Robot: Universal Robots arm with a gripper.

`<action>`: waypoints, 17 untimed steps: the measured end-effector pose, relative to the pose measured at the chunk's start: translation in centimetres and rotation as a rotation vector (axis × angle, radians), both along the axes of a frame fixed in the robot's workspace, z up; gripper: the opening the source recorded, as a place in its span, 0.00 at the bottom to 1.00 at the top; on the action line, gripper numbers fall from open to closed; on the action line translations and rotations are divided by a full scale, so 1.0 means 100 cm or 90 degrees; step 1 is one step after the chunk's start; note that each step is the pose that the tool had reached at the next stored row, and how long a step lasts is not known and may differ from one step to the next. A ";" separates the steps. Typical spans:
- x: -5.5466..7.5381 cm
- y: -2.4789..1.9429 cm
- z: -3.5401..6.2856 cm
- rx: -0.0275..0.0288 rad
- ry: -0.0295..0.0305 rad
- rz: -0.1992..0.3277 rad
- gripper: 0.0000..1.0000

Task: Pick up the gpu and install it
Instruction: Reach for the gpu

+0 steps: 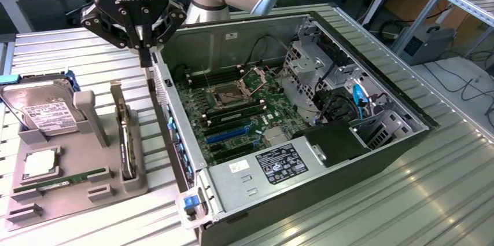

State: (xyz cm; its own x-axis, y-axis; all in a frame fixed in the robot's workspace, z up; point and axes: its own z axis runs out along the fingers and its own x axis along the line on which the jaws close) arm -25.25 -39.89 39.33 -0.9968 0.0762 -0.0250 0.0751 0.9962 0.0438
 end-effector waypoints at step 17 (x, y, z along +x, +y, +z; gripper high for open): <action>-0.010 0.0000 0.0000 -0.0001 0.0000 0.000 0.11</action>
State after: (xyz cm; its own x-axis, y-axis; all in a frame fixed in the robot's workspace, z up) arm -26.21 -39.89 39.33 -0.9968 0.0762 -0.0250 0.0751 0.9962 0.0436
